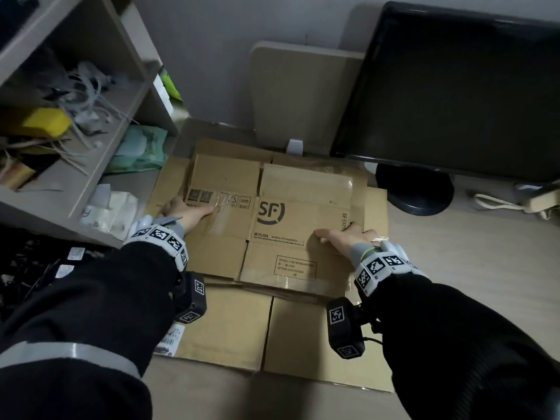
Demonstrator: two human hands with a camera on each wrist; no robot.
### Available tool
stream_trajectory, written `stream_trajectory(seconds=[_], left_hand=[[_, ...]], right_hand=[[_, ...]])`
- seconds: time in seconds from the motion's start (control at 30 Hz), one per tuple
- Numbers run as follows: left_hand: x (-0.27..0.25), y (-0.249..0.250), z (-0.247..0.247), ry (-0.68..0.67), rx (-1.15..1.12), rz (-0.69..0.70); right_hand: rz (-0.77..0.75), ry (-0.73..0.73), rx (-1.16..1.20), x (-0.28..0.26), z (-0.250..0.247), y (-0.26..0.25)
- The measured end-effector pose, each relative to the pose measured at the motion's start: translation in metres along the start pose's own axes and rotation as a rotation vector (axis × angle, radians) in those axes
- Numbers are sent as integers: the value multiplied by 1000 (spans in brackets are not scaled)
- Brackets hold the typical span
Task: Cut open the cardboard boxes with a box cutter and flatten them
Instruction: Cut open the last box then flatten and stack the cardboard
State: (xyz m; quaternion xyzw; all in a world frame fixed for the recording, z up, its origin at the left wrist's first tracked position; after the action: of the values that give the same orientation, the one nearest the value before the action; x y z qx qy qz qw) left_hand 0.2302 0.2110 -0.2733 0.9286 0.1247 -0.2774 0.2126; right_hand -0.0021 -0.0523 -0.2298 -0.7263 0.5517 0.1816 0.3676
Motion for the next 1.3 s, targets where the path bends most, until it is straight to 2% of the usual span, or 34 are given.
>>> stream_trajectory(seconds=[0.17, 0.33, 0.47, 0.6, 0.67, 0.77, 0.83, 0.93, 1.07, 1.23, 1.3], left_hand=[[-1, -5, 2, -10, 32, 22], [2, -31, -5, -79, -16, 39], [-5, -48, -26, -71, -74, 4], [-7, -80, -35, -118, -32, -35], [-2, -105, -31, -216, -92, -44], [30, -151, -8, -270, -176, -108], [6, -149, -4, -261, -177, -157], [-23, -129, -7, -253, -172, -132], [-9, -122, -2, -278, -311, -125], [72, -145, 26, -309, -328, -132], [57, -132, 21, -325, -277, -105]], right_hand=[[-27, -22, 6, -7, -5, -3], [-74, -46, -32, -18, -15, 9], [-39, 5, 115, -21, -25, 32], [48, -54, 250, -37, -27, 47], [33, -62, 322, -47, -25, 53], [15, -64, 329, -47, -22, 65], [34, -122, 309, -53, -22, 62], [45, -69, 237, -46, -22, 61], [15, -113, 222, -25, -11, 53], [9, -54, 144, -19, -19, 43], [-9, -32, 119, -13, -20, 41]])
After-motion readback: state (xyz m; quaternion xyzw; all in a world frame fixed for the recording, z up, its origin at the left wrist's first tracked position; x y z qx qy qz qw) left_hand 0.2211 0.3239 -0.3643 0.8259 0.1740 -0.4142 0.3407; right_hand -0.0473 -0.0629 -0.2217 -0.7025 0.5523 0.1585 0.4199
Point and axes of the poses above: each hand's wrist, its own x-axis towards the middle knuckle, its own z-axis out of the palm, y = z × x, the point moved 2 cm from there along x, towards the middle knuckle, and after that the axes turned 6 degrees about -z, right-handed, at the moved point
